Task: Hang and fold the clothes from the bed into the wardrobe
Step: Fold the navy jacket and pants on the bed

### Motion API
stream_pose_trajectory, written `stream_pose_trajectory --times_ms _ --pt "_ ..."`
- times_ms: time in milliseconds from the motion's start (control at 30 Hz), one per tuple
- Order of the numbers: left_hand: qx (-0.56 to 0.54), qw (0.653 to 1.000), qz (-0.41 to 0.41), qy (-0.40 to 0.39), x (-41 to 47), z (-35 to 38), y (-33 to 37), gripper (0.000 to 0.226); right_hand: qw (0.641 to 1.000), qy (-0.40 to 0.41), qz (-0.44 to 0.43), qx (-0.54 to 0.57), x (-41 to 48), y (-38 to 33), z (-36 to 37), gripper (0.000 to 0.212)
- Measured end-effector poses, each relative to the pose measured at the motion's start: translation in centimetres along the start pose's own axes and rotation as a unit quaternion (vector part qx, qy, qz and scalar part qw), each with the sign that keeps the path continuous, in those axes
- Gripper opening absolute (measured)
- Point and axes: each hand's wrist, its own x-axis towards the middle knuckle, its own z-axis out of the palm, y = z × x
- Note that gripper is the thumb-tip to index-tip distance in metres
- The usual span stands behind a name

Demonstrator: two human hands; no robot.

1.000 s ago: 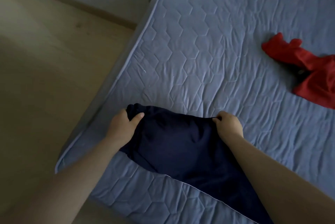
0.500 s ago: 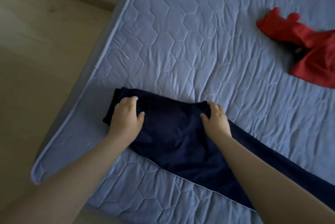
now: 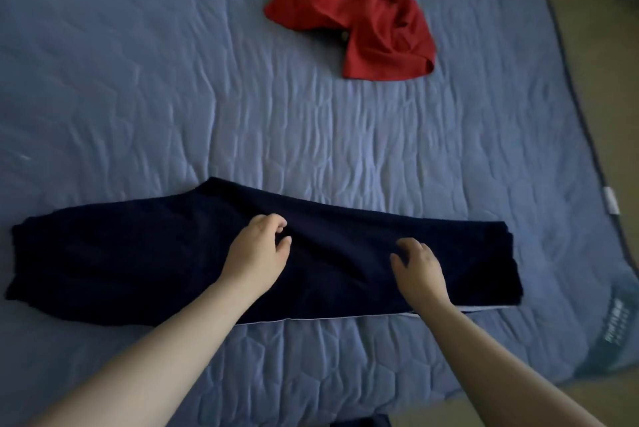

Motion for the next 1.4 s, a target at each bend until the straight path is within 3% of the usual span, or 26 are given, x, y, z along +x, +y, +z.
stream_pose_trajectory --times_ms 133,433,667,800,1033,1167,1300,1400 --pt "0.027 0.997 0.031 -0.060 0.0 6.2 5.5 0.023 0.997 0.010 0.069 0.023 -0.1 8.9 -3.0 0.034" --pt "0.050 0.988 0.055 -0.135 0.9 18.4 13.3 0.023 0.983 0.066 0.162 0.060 2.4 20.9 -6.0 0.042" --pt "0.092 0.984 0.075 -0.136 3.9 23.4 16.7 0.035 0.977 0.078 0.163 0.112 4.1 24.8 -5.8 0.018" --pt "0.113 0.978 0.097 -0.145 5.0 25.1 18.4 0.037 0.983 0.094 0.124 0.099 3.4 26.9 -5.7 0.047" --pt "0.153 0.964 0.092 -0.198 5.6 26.9 20.0 0.043 0.984 0.033 0.160 0.068 2.6 30.3 -6.6 0.054" --pt "0.152 0.960 0.089 -0.217 5.8 27.5 20.2 0.048 0.976 0.020 0.143 0.160 3.1 29.9 -5.9 0.030" --pt "0.155 0.959 0.089 -0.221 5.8 27.8 20.0 0.052 0.939 0.026 0.214 0.266 4.1 29.3 -5.7 0.033" --pt "0.156 0.960 0.100 -0.210 6.0 27.8 19.9 0.053 0.950 0.078 0.194 0.232 4.1 29.4 -5.9 0.019"
